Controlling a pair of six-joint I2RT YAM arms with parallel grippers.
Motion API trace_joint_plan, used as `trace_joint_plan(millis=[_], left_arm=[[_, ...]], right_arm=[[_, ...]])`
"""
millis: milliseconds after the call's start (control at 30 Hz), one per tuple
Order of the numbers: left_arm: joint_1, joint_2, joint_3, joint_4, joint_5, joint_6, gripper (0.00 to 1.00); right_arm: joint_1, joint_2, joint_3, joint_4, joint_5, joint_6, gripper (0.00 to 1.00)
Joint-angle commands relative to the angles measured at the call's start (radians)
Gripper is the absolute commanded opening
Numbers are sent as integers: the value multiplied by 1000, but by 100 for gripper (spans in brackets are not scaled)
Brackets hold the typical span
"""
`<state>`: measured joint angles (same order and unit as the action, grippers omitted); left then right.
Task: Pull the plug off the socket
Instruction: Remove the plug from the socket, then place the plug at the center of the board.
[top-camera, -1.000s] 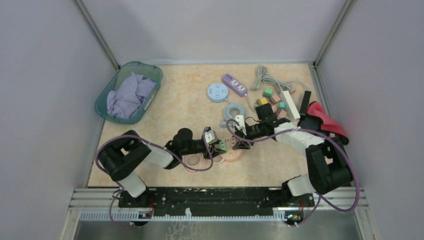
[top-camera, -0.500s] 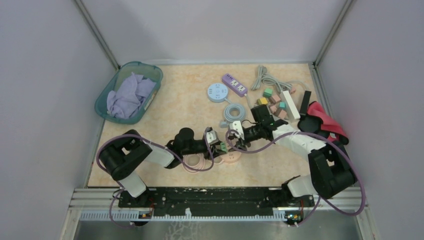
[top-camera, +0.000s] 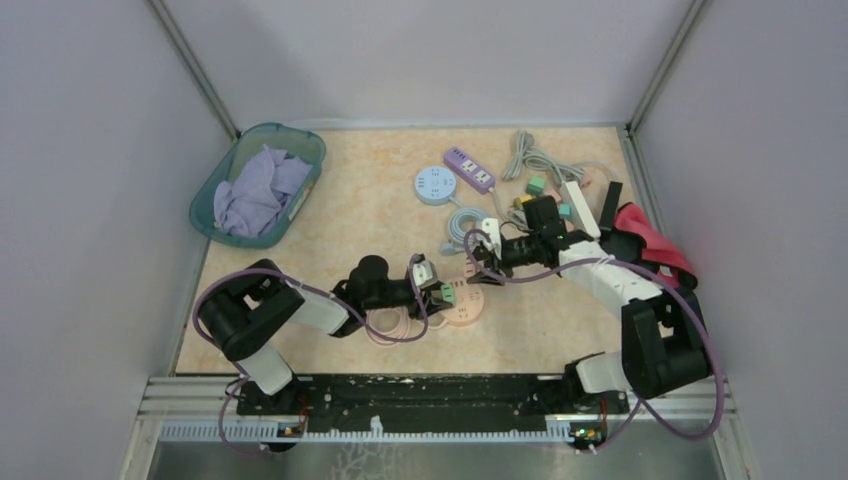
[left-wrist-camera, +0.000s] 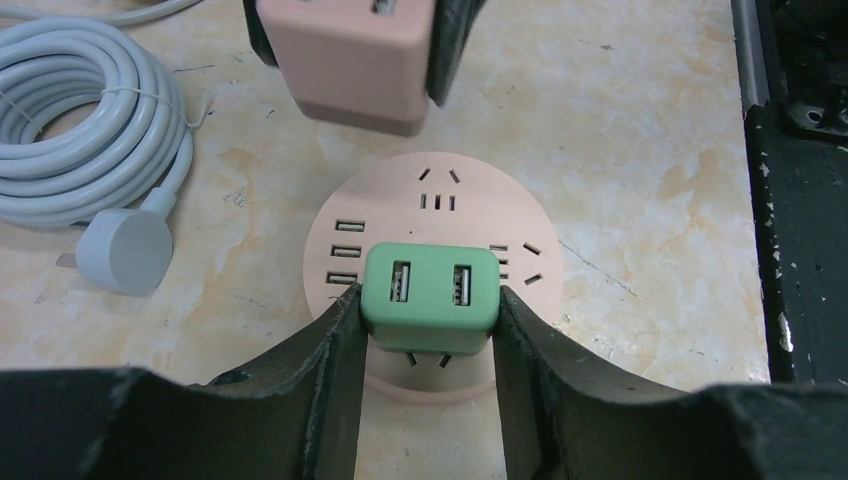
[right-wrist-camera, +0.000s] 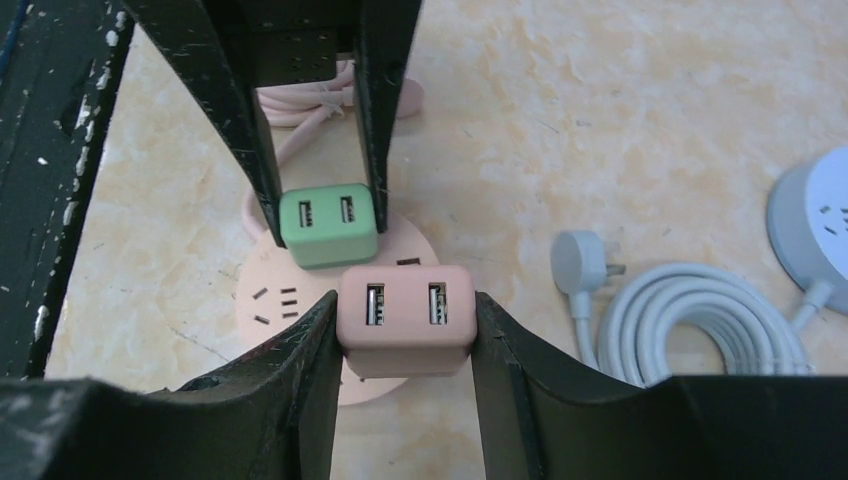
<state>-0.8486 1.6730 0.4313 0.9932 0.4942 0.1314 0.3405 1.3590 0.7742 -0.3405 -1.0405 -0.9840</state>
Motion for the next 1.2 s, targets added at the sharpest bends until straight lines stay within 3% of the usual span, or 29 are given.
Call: trace_joint_plan(millis=[0,233,400,500,733,900,1167], left_arm=[[-4,18,14,-62,13,-40,16],[-4,-9,21,-75,2,-74,43],[-4,-38,28,-92,-5,-87,54],[-4,-53,34,-108,-5,-92,56],[-6,-75,31,-119,-7,-102,60],[-5,-111,22,-120,-15,-111,63],[-6,-206,-7,-137,-50,-116,66]], right_arm=[[-69,-54,37,89,-21,114,0],[-169,-63,-7,305,139,347,2],[-197,-60,-28,420,264,465,3],[-204,-62,-57,538,383,587,3],[-212,-44,-131,839,817,881,10],[-222,13,-93,855,1030,963,13],[-224,95,-54,846,1142,993,28]])
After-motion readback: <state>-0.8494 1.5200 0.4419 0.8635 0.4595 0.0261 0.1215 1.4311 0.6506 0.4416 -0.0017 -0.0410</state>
